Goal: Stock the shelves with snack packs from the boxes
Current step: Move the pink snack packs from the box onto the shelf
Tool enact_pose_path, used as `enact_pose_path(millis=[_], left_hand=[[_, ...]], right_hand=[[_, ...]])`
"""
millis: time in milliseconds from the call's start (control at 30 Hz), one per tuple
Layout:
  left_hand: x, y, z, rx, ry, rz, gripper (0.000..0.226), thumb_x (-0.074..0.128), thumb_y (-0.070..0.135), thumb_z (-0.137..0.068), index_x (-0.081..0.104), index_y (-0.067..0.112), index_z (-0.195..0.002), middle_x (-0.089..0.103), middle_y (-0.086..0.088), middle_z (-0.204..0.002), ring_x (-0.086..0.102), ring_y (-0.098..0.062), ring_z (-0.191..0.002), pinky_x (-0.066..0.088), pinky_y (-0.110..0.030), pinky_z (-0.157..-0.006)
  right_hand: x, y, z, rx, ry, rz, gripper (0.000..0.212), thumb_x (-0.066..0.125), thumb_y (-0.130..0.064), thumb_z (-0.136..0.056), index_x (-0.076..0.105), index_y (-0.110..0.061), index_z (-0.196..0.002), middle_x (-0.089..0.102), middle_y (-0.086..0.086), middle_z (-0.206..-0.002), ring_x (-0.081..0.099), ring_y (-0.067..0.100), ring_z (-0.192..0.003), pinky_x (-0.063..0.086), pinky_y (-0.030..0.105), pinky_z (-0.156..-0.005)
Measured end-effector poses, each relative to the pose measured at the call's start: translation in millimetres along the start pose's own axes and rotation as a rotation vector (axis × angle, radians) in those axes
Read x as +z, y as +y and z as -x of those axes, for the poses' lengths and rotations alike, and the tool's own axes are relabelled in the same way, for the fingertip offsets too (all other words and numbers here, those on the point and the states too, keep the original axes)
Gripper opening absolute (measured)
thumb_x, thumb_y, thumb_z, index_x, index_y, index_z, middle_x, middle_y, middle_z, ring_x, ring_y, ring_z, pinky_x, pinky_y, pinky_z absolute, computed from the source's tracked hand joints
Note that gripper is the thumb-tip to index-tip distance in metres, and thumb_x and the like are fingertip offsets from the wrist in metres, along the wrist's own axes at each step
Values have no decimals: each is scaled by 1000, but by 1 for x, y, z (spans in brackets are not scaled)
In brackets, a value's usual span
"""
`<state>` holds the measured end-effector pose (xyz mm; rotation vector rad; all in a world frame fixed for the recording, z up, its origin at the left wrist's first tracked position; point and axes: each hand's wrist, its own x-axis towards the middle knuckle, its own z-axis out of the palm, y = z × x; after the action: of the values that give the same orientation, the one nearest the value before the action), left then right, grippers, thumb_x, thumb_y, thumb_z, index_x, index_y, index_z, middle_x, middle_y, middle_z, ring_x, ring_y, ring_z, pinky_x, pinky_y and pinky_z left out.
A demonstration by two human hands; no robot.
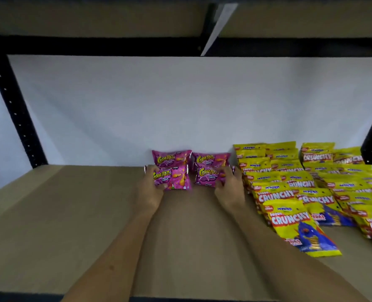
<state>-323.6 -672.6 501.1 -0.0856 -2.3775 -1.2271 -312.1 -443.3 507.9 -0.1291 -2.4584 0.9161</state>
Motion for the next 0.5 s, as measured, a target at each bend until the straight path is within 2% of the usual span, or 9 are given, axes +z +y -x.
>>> enact_pose_path(millis=[100,233,367,500], left_hand=[[4,-7,-35,24,9,-26,43,73,7,-81,51,18,-117,52,-1,-102,52,-18,-91,37,-26,-75],[15,-26,-69,73,61,-140,47,77,10,-77,56,19,-118,50,-9,-103,54,-26,-93,40,-29,-78],[28,-32,-101,81,92,-165,45,76,10,-77,56,19,-117,48,-10,-104,57,-30,-90,45,-32,-79],[39,-36,-115,91,85,-143,43,77,13,-77,56,21,-113,43,-5,-100,55,-26,-83,46,-31,-78]], right_hand=[[17,-8,-29,-63,7,30,39,60,-5,-84,57,-14,-122,44,16,-130,50,34,-112,44,36,-94],[40,-4,-55,-97,15,111,44,57,-6,-88,55,-15,-131,33,16,-144,42,34,-127,42,37,-102],[52,0,-79,-132,78,231,50,59,-8,-87,53,-17,-135,29,18,-150,32,34,-138,36,43,-111],[57,2,-90,-143,47,261,45,56,-18,-91,50,-21,-136,24,15,-153,35,33,-135,43,46,-104]])
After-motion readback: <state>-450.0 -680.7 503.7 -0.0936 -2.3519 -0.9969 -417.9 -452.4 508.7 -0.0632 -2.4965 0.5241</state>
